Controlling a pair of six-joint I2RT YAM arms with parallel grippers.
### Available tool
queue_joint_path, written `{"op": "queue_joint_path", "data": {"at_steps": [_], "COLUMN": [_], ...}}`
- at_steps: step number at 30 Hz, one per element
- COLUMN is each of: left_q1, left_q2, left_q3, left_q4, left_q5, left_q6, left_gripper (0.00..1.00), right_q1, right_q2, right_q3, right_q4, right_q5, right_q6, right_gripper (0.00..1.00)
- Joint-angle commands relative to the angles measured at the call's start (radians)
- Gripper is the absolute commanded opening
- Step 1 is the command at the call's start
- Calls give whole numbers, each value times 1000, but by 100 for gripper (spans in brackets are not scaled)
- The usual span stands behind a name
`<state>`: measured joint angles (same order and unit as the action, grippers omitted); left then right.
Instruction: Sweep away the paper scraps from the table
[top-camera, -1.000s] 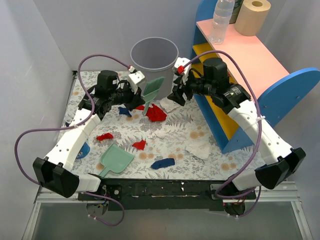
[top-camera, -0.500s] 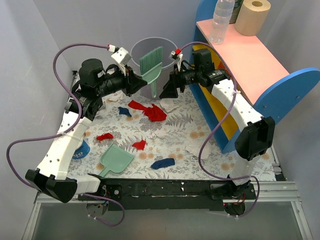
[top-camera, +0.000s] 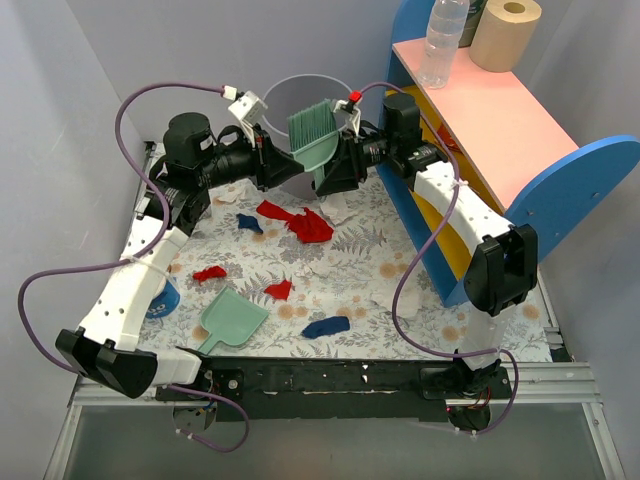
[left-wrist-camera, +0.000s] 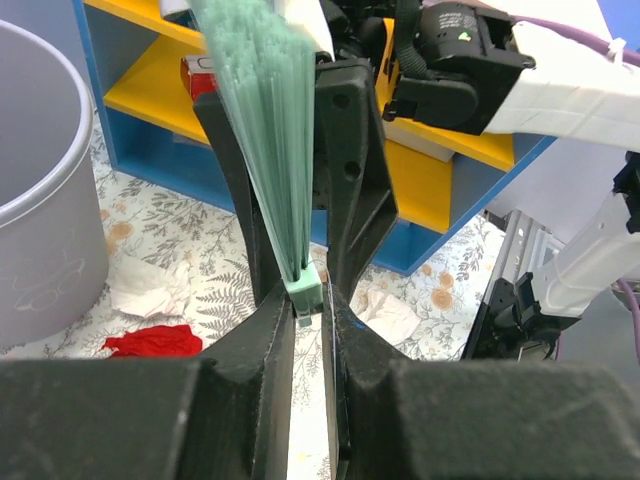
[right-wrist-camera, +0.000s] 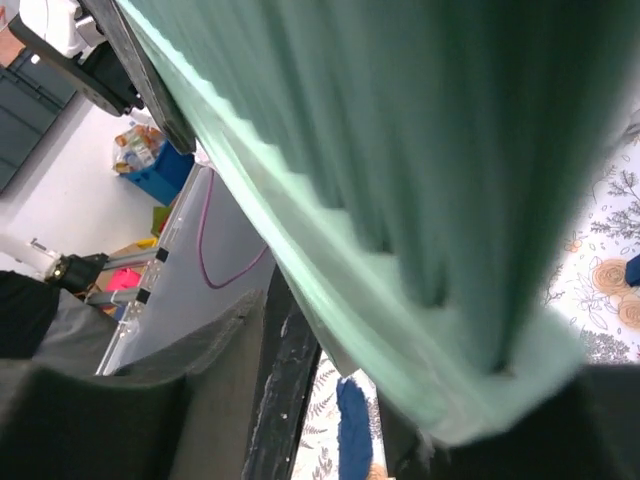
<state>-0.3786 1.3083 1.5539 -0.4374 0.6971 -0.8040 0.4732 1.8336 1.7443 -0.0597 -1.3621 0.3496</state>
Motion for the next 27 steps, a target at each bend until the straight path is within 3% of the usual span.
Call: {"op": "queue_joint_path", "data": {"at_steps": [1,3,4,5,6,7,10,14,18,23,27], "left_q1": [9,12,10,10,10,10,12,10,10,9,10], "left_q2": [6,14,17,22,23,23,9,-10,14,77,127], "left_q3": [34,35,35,40,43,44,52,67,115,161,207], "left_q4": [60,63,62,39,20,-16,-85,-155,-233,-267,-274], "left_q5": [9,-1,-27,-42,-54,-85,-102,-77,-42,-36,5], "left_q6": [-37,-41,-26,-12,9,61,170,378,541,644,680], "left_gripper": [0,0,0,9,49,66,88,96,96,96,91], "right_q1": [5,4,4,2,-1,-4,-5,-1,2,24,67], "right_q2": [-8,-14,-17,-26,-33,-40,-65,-85,-47,-2,-13], "right_q3": [-37,-51,-52,-54,-48,-33,35,105,220,325,307], "right_q4": [172,178,170,149,62,-3,-295,-590,-825,-1023,-1049], "right_q5": [-72,-62,-39,-20,1,52,203,395,471,495,518], "right_q6": [103,104,83,53,13,-86,-288,-709,-926,-1075,-1120], "right_gripper": [43,32,16,9,4,1,1,1,1,1,1]}}
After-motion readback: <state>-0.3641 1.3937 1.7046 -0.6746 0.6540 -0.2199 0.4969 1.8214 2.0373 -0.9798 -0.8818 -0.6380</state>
